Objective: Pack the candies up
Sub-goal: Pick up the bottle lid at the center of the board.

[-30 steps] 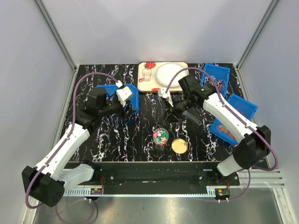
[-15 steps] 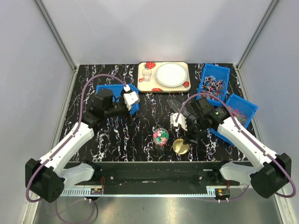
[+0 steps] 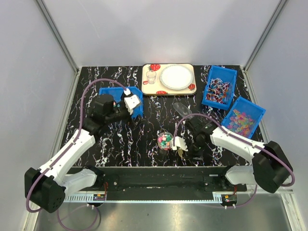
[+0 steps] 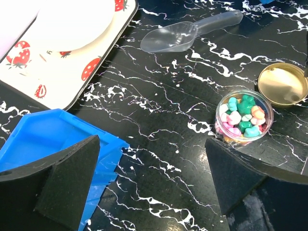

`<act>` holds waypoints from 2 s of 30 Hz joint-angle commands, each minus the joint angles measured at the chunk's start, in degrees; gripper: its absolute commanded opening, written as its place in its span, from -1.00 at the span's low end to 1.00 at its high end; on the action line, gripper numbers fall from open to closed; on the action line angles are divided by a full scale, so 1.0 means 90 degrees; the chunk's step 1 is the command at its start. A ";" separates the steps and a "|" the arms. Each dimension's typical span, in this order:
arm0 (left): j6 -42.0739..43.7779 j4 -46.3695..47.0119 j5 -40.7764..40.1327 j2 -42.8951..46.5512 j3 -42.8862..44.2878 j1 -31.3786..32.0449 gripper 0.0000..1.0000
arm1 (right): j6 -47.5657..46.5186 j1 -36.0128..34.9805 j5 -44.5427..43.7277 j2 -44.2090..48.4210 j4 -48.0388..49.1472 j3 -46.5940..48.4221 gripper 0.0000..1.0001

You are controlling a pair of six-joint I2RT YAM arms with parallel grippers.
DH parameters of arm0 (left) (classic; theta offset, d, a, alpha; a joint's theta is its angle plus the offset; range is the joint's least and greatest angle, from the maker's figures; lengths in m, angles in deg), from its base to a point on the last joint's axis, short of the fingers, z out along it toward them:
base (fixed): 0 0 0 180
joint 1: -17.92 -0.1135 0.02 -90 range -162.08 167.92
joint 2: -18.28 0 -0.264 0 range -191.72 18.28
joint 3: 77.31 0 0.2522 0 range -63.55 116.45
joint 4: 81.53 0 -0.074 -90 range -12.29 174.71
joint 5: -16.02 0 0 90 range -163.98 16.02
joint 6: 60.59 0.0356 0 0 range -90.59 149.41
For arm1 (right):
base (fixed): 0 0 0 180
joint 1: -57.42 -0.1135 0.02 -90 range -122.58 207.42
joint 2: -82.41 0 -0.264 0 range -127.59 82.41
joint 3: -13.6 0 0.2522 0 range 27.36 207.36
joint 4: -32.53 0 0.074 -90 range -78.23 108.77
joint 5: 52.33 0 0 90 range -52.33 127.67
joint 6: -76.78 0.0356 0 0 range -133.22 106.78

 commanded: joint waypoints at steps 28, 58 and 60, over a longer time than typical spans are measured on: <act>-0.0286 0.0495 0.0624 0.0300 -0.0149 -0.0616 0.98 | 0.0517 -0.0783 -0.0674 -0.0970 0.1321 -0.0157 -0.51; 0.3083 0.0789 0.4197 -0.0031 -0.0824 -0.0099 0.92 | -0.1436 0.0125 0.3915 -0.2756 -0.4831 0.5585 -1.00; 0.3190 0.0555 0.4393 -0.0197 -0.0657 -0.0001 0.86 | -0.1476 0.0115 0.4012 -0.2931 -0.4821 0.5740 -1.00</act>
